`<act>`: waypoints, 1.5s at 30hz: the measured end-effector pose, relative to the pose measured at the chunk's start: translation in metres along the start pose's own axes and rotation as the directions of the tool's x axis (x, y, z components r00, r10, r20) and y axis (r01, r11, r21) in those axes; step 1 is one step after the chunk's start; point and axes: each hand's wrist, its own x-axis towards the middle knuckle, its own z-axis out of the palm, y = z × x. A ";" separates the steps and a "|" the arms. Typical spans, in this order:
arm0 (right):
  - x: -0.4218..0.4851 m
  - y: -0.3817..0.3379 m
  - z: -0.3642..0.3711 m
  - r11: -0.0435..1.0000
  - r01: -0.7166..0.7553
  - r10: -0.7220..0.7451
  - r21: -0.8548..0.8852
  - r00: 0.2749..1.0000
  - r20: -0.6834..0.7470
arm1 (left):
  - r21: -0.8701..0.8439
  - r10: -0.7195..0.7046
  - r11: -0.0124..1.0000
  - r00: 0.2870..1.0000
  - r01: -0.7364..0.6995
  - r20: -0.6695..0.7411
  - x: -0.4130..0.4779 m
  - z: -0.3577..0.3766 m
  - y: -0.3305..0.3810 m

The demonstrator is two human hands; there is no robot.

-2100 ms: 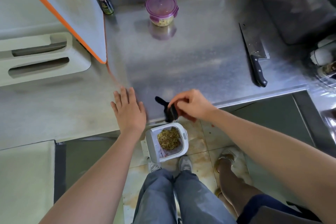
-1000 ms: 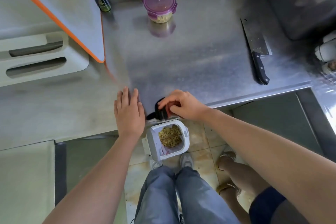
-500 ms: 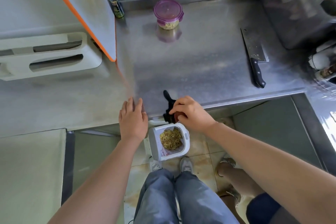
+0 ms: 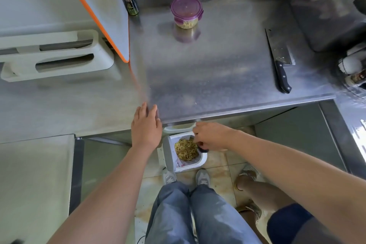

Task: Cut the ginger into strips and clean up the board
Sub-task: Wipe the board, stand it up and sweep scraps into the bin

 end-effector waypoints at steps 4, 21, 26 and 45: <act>-0.006 0.002 -0.043 0.904 0.153 0.087 0.400 0.850 -0.520 | -0.041 -0.017 0.999 0.999 0.015 -0.035 0.004 0.001 0.002; 0.018 0.073 -0.028 0.578 -0.453 0.778 0.678 0.557 -0.290 | -0.077 -0.013 0.997 0.995 0.005 -0.103 0.009 -0.002 0.003; 0.019 0.024 -0.014 0.855 -0.036 0.345 0.518 0.784 -0.516 | -0.083 -0.025 0.996 0.990 0.013 -0.136 0.012 -0.001 0.005; 0.004 0.027 -0.034 0.680 0.131 0.410 0.721 0.747 -0.523 | -0.091 -0.019 0.996 0.991 0.006 -0.134 0.015 -0.002 0.007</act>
